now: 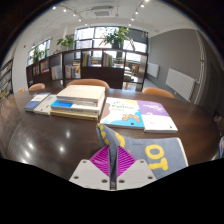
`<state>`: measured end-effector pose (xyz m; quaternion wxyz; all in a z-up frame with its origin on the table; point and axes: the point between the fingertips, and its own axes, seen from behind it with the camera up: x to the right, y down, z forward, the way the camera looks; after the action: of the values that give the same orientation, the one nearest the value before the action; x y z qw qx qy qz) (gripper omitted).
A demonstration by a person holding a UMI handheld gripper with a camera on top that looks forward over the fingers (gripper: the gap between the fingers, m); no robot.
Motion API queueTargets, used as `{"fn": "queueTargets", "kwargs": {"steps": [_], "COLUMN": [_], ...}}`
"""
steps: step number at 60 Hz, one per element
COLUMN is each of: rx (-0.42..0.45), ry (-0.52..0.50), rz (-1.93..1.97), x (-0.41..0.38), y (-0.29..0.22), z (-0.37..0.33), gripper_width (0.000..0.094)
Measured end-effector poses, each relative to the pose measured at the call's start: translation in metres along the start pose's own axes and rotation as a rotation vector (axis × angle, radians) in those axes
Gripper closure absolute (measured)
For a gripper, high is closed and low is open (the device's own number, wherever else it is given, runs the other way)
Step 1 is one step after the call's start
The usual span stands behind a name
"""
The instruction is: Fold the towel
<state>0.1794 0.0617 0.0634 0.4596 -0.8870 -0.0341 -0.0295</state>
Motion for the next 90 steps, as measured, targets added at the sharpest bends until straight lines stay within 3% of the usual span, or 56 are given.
{"fn": "queueTargets", "kwargs": {"steps": [9,18,21,25,29,46,54,62,76,90], "rx": [0.067,0.049,0.013,-0.026,-0.054,0.114,0.220,0.263,0.249,0.205], "ry": [0.064,0.094,0.092,0.090,0.075,0.047,0.009,-0.014,-0.036,0.013], "rz": [-0.015,-0.018,-0.013,-0.031,-0.040,0.008,0.043,0.037,0.085,0.073], "x": [0.091,0.179,0.199,0.217,0.227,0.199,0.163,0.127,0.081,0.067], "y": [-0.044,-0.034,-0.017,0.011,0.026,-0.050,-0.087,-0.091,-0.040,0.008], "z": [-0.035,-0.028,-0.017,0.000,0.001,-0.096,-0.170,-0.231,-0.310,-0.352], "gripper_width": [0.0882,0.0846,0.0765,0.0495,0.0318,0.0135,0.0141,0.0136,0.0138,0.0140]}}
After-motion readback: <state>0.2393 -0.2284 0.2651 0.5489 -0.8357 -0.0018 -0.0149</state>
